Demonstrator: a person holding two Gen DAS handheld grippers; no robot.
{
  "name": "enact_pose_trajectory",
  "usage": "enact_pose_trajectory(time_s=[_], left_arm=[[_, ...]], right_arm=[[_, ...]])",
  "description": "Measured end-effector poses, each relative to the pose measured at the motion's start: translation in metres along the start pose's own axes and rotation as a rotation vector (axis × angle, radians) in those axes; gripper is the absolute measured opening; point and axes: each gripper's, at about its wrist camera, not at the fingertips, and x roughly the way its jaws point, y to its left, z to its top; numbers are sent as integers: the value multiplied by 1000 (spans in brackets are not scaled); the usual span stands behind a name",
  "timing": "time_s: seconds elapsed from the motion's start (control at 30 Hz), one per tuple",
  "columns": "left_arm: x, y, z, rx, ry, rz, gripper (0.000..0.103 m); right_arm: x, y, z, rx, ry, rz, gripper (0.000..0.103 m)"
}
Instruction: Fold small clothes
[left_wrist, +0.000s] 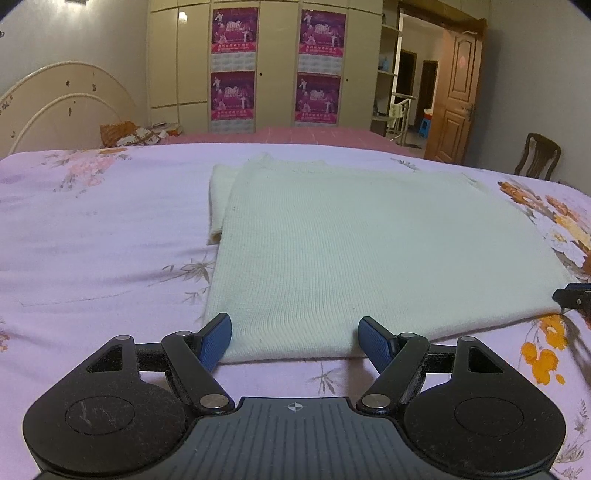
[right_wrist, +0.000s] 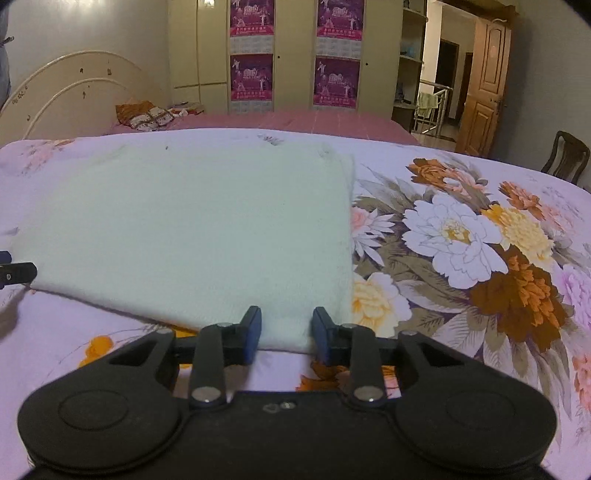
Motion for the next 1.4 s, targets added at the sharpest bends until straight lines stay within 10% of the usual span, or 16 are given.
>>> enact_pose_trajectory(time_s=[0.3,0.53,0.7,1.0,1.17,1.4], left_arm=[[-22,18,4,-81,3,71,75],[-32,72,-29,-674,-10,-199,70],[-1,58,-32,-870,-53,-270,67],[60,50,5,-949,-150,-211,67],[91,62,9,-1001,-107,-178,16],[105,61,14,-977,-104,-186,12]], right_arm=[[-7,-2,6,25,16,19,31],[-25,-4,10,41,-7,69,32],[-16,5,27,93,-25,155,31],[43,38,73,136,-37,292,9],[72,60,84,117,-19,319,8],[83,71,78,76,-13,309,7]])
